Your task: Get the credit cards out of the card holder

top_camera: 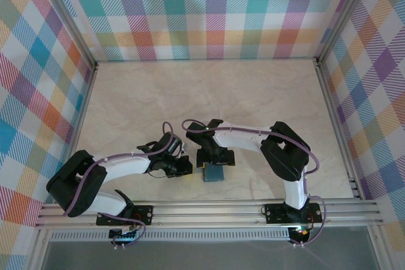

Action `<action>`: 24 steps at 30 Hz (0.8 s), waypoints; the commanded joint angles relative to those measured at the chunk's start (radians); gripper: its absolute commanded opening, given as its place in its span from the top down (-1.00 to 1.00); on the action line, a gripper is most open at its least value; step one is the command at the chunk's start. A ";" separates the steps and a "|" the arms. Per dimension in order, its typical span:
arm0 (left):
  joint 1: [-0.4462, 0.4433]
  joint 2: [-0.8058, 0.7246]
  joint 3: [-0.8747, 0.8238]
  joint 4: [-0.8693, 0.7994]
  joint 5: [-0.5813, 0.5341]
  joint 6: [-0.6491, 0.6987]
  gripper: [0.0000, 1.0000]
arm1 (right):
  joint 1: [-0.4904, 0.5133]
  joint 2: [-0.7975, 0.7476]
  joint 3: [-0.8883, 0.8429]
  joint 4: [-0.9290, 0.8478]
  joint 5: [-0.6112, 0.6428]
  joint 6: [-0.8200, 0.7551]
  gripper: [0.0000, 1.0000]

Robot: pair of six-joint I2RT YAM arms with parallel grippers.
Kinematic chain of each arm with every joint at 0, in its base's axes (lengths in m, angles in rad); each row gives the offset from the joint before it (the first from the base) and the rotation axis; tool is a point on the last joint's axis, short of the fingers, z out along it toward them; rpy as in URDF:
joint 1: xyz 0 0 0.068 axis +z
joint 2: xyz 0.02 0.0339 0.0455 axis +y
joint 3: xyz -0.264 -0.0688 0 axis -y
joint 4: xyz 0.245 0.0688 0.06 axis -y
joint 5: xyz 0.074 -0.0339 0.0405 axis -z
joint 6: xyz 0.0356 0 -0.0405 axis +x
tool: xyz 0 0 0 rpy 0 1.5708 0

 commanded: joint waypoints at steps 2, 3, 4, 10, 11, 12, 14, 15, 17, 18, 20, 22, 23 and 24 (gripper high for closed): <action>0.016 -0.007 -0.021 -0.025 -0.005 0.020 0.82 | 0.007 -0.052 0.005 -0.080 0.043 0.010 -0.88; 0.016 -0.005 -0.021 -0.026 -0.005 0.021 0.82 | 0.006 -0.058 0.001 -0.079 0.043 0.009 -0.88; 0.016 -0.005 -0.021 -0.027 -0.005 0.020 0.82 | 0.006 -0.064 -0.002 -0.074 0.043 0.007 -0.88; 0.017 -0.001 -0.011 -0.041 -0.014 0.019 0.82 | 0.007 -0.095 -0.020 -0.056 0.020 -0.014 -0.90; 0.017 -0.002 -0.009 -0.043 -0.015 0.019 0.82 | 0.006 -0.097 -0.023 -0.055 0.021 -0.018 -0.91; 0.016 -0.002 -0.007 -0.047 -0.017 0.019 0.82 | 0.006 -0.100 -0.024 -0.057 0.021 -0.020 -0.91; 0.017 -0.001 -0.003 -0.053 -0.020 0.020 0.82 | 0.006 -0.101 -0.028 -0.058 0.024 -0.026 -0.92; 0.017 -0.001 -0.002 -0.055 -0.022 0.020 0.82 | 0.006 -0.100 -0.031 -0.057 0.023 -0.031 -0.92; 0.017 -0.002 0.000 -0.060 -0.023 0.019 0.82 | 0.007 -0.099 -0.035 -0.054 0.019 -0.040 -0.93; 0.017 -0.002 0.001 -0.063 -0.024 0.019 0.82 | 0.007 -0.097 -0.038 -0.049 0.015 -0.045 -0.93; 0.017 -0.002 0.002 -0.065 -0.028 0.018 0.82 | 0.006 -0.096 -0.042 -0.038 0.008 -0.054 -0.93; 0.017 -0.002 0.003 -0.067 -0.031 0.017 0.82 | 0.007 -0.094 -0.045 -0.042 0.014 -0.052 -0.93; 0.016 -0.002 0.003 -0.071 -0.032 0.017 0.82 | 0.007 -0.097 -0.045 -0.048 0.023 -0.049 -0.93; 0.016 -0.003 0.005 -0.071 -0.035 0.016 0.82 | 0.006 -0.101 -0.045 -0.056 0.031 -0.048 -0.93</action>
